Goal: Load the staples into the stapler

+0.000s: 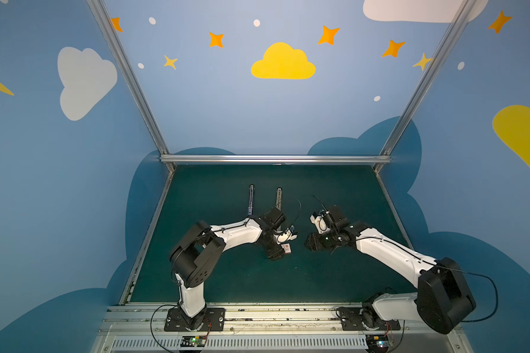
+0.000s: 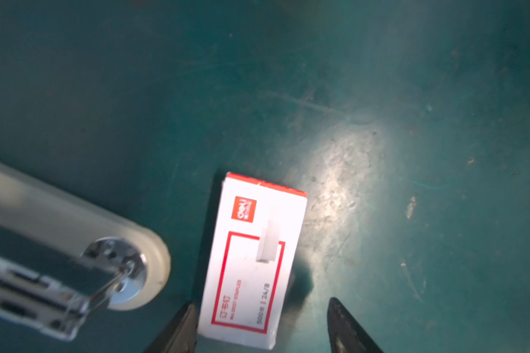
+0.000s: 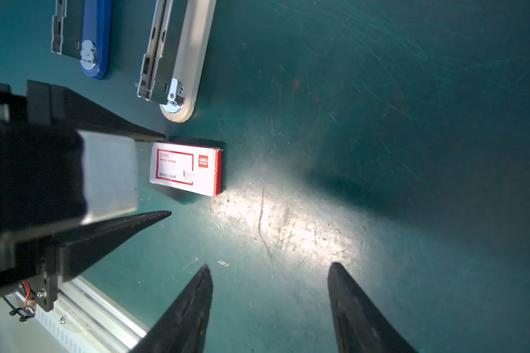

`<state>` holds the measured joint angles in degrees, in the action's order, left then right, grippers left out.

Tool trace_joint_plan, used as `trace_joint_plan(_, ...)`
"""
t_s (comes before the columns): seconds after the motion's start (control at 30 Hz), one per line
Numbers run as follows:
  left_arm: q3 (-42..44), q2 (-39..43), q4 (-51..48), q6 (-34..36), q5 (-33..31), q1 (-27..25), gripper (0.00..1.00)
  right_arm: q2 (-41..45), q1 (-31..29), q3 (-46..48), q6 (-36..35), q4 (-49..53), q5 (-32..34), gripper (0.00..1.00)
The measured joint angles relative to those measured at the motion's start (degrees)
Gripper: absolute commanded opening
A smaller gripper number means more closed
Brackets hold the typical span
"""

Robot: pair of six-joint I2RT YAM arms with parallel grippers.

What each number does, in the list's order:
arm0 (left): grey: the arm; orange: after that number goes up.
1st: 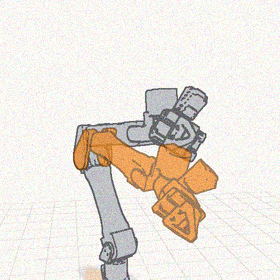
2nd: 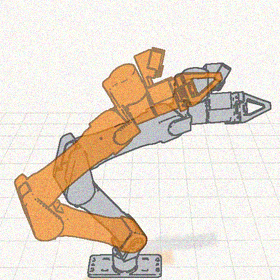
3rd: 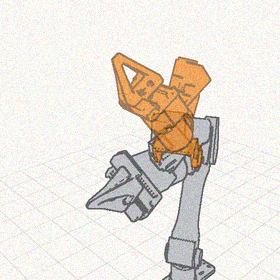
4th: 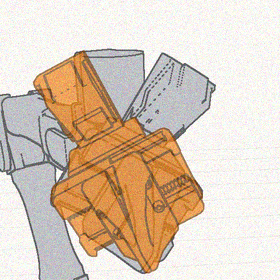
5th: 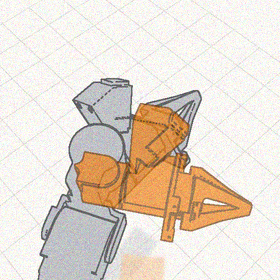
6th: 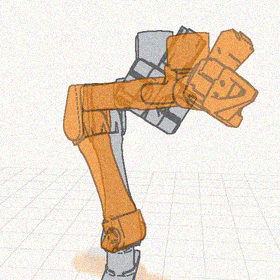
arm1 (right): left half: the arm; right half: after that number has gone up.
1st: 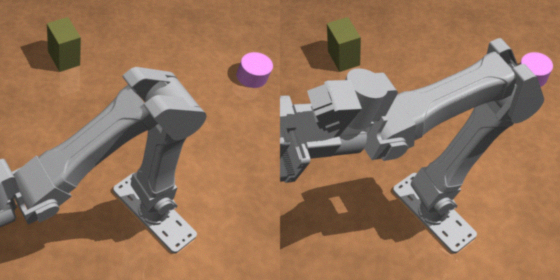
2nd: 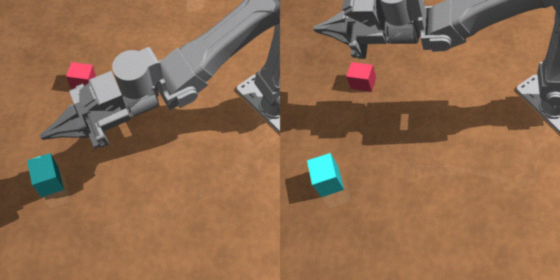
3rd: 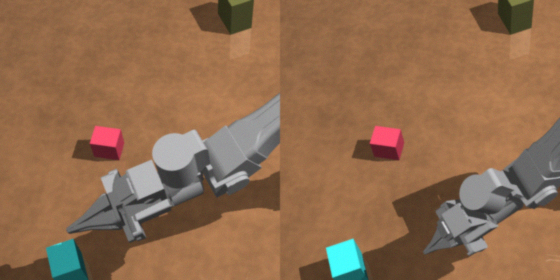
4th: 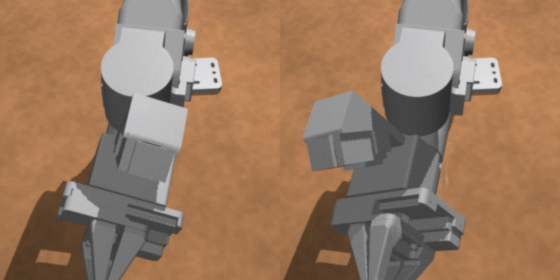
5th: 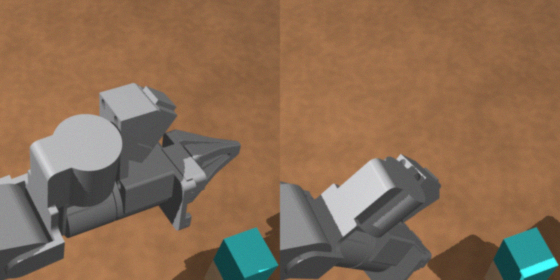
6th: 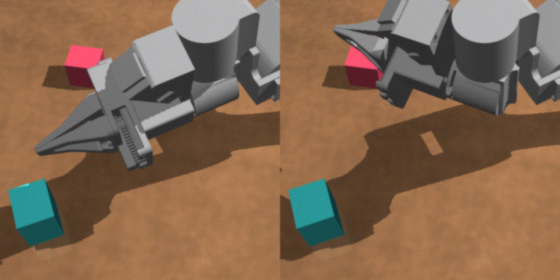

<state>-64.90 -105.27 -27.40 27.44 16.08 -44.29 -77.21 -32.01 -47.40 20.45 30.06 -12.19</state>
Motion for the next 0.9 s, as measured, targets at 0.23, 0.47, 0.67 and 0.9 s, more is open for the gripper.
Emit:
trace_joint_plan(0.23, -1.6, -1.5, -1.7, -0.2, -0.5, -1.2, 0.59, -2.4, 1.7, 0.4, 0.8, -2.1, -3.4, 0.59)
trace_joint_plan(0.47, -1.1, -1.3, -0.6, -3.4, -1.8, -1.5, 0.58, -4.7, 3.8, 2.5, 2.6, -4.7, -7.5, 0.58)
trace_joint_plan(0.67, 3.6, 1.7, 4.7, -9.6, -3.0, -1.7, 0.61, -4.9, 4.4, 2.6, 3.1, -6.3, -9.7, 0.58)
trace_joint_plan(0.9, 8.4, 4.3, 10.8, -16.7, -7.8, -4.5, 0.6, -5.6, 4.7, 2.6, 3.1, -6.8, -10.8, 0.58)
